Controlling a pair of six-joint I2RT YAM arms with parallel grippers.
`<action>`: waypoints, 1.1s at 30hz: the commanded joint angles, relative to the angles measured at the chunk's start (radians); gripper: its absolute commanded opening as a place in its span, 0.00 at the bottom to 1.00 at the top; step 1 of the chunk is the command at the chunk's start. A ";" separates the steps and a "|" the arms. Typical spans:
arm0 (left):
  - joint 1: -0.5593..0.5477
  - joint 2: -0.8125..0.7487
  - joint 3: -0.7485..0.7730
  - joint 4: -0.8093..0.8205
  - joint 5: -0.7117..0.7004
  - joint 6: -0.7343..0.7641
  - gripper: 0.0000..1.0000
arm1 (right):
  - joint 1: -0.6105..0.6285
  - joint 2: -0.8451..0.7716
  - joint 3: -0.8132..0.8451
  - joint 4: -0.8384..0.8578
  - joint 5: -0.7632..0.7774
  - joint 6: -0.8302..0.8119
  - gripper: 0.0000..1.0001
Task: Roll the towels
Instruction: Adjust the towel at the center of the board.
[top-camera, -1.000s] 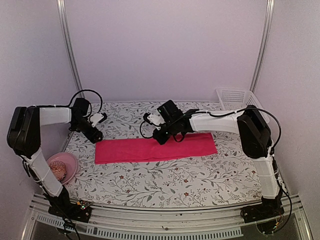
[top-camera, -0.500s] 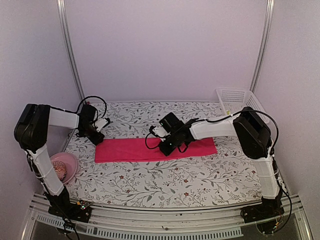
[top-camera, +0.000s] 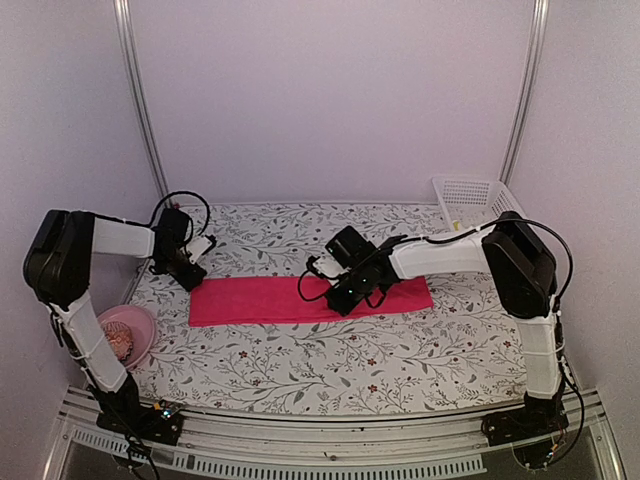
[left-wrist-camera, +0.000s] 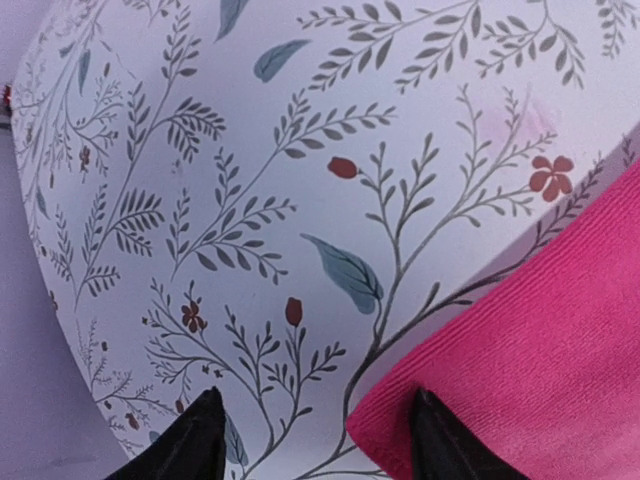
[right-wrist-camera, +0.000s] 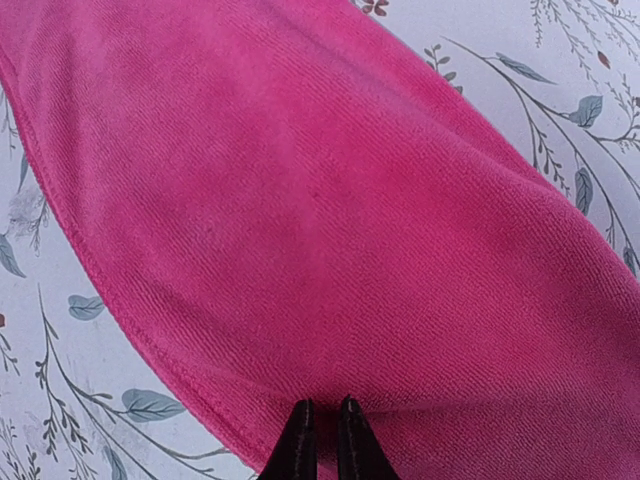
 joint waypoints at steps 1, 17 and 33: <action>0.009 -0.063 0.076 -0.109 0.031 -0.006 0.68 | -0.014 -0.055 0.046 -0.050 0.064 0.024 0.12; -0.288 0.054 0.269 -0.137 0.117 0.023 0.80 | -0.143 -0.120 -0.061 -0.025 0.105 0.112 0.04; -0.487 0.294 0.443 -0.072 -0.009 0.042 0.80 | -0.078 -0.185 -0.253 0.096 0.074 0.161 0.04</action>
